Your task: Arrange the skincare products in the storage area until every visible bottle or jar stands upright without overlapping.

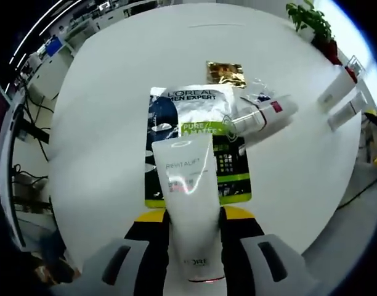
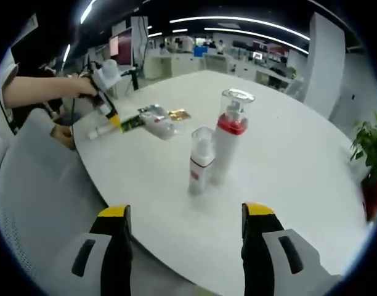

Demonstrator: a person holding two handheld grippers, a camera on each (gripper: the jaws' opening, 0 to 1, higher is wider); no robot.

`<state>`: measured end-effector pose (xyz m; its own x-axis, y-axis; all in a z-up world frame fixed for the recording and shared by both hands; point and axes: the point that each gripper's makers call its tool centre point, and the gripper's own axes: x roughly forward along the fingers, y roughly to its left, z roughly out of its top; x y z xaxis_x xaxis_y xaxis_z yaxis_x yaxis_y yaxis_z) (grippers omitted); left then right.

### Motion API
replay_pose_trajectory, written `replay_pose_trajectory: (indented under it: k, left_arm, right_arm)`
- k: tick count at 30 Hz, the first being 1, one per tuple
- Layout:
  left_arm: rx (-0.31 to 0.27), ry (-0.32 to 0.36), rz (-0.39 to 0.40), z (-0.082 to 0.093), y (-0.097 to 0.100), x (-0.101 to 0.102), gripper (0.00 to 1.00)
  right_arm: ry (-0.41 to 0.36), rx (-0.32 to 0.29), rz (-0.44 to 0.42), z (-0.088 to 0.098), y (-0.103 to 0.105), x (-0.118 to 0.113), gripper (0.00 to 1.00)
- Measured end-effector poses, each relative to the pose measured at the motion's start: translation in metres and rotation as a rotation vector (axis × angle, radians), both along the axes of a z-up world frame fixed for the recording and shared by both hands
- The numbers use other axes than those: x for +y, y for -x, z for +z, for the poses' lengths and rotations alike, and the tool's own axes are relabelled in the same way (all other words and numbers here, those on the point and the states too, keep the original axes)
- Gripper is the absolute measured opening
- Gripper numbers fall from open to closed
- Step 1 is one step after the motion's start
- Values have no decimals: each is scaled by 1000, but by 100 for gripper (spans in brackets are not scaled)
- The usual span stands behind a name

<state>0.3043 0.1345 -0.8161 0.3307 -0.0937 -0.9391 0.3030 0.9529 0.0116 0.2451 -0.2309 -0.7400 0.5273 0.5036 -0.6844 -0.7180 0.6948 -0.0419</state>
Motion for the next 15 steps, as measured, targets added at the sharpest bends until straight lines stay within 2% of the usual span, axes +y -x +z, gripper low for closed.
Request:
replay_pose_trajectory:
  k: [5,8,11,15]
  left_arm:
    - [-17,41,-2,3,0,-4,29]
    - [-54,66,-6,9,0,-10,29]
    - [-92,104,0,18,1,-18,29]
    - [-142,122,-8,28,3,-28,29]
  right_arm:
    - [11,-30,17,4,-1,1,70]
    - [10,-57,37,7,-2,5,69]
    - [-67,-57,46,16,0,13,66]
    - [-192,-89,-19,36,-7,12,63]
